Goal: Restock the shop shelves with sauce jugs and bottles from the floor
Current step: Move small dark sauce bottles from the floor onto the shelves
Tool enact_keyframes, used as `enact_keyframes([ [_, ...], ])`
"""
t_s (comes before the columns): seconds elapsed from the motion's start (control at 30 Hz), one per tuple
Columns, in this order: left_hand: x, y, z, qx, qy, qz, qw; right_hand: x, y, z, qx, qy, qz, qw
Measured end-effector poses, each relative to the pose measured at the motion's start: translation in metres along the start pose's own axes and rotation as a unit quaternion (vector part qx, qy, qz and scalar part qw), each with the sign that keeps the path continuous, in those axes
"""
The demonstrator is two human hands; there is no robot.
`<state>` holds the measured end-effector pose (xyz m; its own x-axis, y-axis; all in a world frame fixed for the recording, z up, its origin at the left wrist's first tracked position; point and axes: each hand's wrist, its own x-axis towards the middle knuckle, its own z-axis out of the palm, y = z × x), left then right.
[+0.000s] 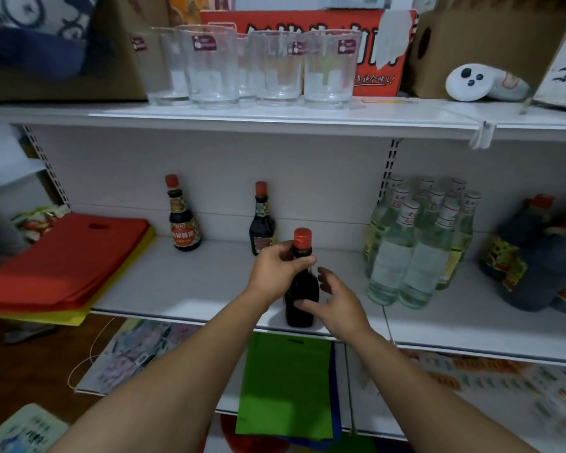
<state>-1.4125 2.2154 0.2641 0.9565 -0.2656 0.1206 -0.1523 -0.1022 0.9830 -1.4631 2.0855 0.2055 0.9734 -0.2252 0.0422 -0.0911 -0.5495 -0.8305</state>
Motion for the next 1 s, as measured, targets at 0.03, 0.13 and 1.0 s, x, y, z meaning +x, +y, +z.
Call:
enact_keyframes([
  [0.03, 0.002, -0.001, -0.003, 0.002, -0.005, 0.002, 1.000, 0.003, -0.001, 0.003, 0.005, -0.005, 0.001, 1.000],
  [0.13, 0.011, -0.003, -0.011, -0.012, -0.009, -0.003, 1.000, 0.013, -0.002, 0.012, 0.027, -0.027, 0.000, 0.999],
  [1.0, 0.140, -0.093, -0.079, 0.000, 0.096, -0.115, 0.989, 0.150, 0.003, 0.038, 0.154, 0.027, 0.022, 0.988],
])
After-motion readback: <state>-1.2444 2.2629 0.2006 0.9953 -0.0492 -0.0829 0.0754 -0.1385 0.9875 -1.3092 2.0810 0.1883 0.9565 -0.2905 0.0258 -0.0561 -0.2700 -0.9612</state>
